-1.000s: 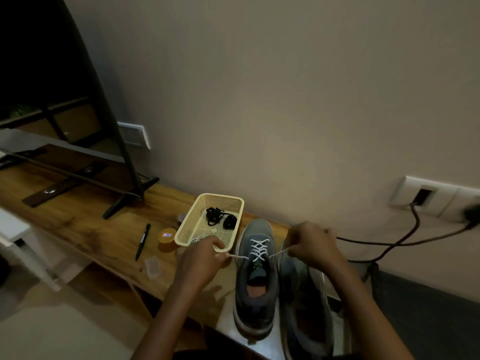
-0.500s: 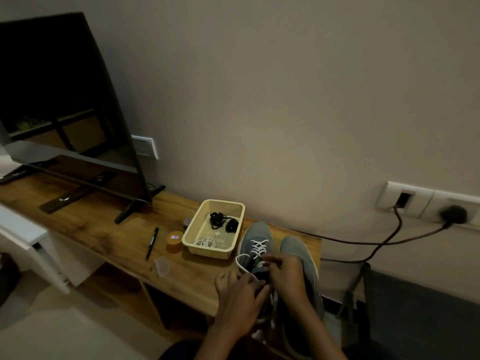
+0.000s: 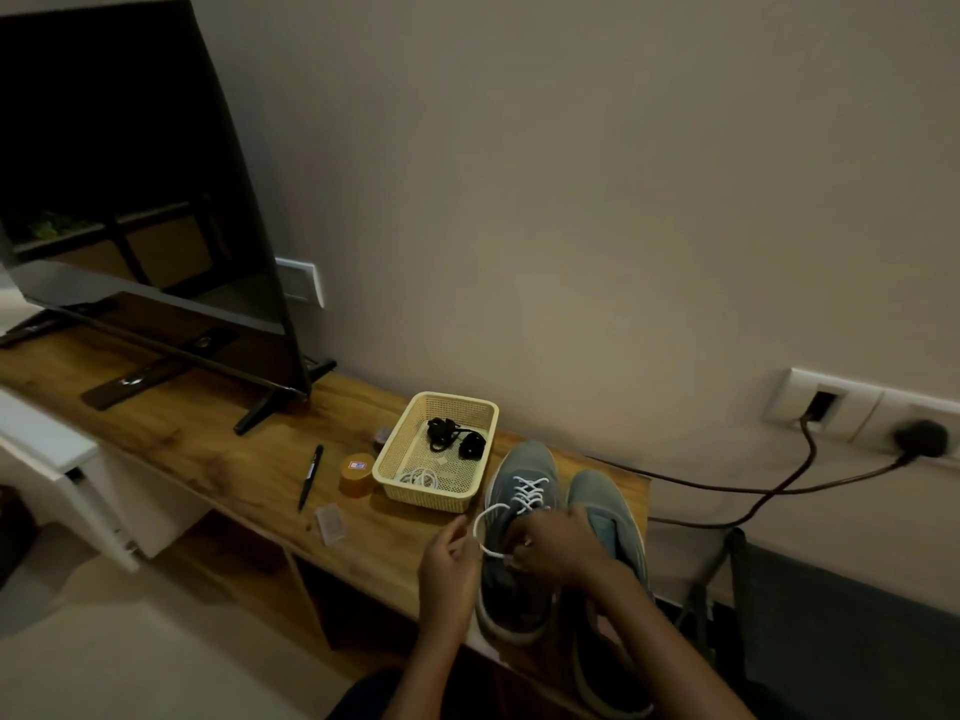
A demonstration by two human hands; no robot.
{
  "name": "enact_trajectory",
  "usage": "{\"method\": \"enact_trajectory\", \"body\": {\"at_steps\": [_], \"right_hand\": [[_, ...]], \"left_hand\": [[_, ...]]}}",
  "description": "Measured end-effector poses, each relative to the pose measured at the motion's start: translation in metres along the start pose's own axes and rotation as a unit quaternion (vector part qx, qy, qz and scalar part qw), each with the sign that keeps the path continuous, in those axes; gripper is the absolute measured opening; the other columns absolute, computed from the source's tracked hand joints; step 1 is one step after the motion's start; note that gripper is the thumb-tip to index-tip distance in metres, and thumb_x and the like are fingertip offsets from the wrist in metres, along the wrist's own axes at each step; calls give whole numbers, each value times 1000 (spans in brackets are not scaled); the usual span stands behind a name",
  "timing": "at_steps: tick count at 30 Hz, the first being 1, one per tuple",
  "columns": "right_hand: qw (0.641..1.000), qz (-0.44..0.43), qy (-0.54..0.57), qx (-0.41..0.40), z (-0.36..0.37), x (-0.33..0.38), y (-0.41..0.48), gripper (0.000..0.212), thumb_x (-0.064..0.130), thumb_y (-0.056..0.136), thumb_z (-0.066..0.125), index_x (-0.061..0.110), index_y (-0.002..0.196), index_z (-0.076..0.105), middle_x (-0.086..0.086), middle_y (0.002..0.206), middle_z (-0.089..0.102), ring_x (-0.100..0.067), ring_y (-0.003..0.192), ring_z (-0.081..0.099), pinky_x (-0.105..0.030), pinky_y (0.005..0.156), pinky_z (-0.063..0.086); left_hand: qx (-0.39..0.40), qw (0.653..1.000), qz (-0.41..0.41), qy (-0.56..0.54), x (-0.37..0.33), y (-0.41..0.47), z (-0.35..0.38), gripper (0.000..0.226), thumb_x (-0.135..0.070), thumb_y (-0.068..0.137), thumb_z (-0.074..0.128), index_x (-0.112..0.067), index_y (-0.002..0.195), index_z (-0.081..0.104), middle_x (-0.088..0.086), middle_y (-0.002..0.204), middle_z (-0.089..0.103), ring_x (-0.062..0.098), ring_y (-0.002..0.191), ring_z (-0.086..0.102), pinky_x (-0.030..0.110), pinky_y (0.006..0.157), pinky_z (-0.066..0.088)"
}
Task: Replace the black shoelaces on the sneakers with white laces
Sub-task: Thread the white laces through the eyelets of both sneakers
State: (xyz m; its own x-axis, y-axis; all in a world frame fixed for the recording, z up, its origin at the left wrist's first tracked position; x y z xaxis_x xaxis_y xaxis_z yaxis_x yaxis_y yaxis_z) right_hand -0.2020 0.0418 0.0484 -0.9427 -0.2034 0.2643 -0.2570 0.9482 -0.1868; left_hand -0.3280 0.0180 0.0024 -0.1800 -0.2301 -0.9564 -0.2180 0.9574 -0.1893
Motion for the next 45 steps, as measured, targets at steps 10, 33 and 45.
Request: {"method": "enact_trajectory", "body": {"at_steps": [10, 33, 45], "right_hand": [[982, 80, 165, -34, 21, -35, -29, 24, 13, 85, 54, 25, 106, 49, 2, 94, 63, -21, 80, 62, -23, 58, 47], [975, 76, 112, -175, -23, -32, 3, 20, 1, 85, 53, 9, 89, 71, -5, 84, 67, -14, 71, 59, -22, 60, 43], [988, -3, 112, -107, -23, -6, 16, 23, 6, 89, 49, 12, 94, 71, -4, 97, 70, -12, 83, 60, -16, 66, 43]], "left_hand": [[-12, 977, 127, 168, -19, 11, 24, 14, -16, 86, 65, -26, 97, 66, -8, 96, 68, -1, 82, 59, 19, 75, 49], [-30, 994, 57, 85, -6, 22, 10, 12, -19, 91, 57, -21, 99, 66, -1, 101, 67, 6, 86, 58, 21, 67, 46], [34, 993, 63, 97, 1, 52, 16, 36, -34, 77, 73, -43, 106, 53, -7, 118, 54, 16, 113, 49, 36, 91, 49]]}}
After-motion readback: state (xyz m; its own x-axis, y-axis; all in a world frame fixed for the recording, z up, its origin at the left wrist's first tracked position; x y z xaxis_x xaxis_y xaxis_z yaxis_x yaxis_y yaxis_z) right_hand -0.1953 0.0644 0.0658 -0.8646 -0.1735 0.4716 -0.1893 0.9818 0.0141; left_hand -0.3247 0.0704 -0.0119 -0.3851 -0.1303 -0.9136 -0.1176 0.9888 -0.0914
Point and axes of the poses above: each hand's wrist, its own y-axis towards the middle knuckle, its own z-axis out of the palm, x = y × z, the point moved 5 cm from there along y, towards the middle knuckle
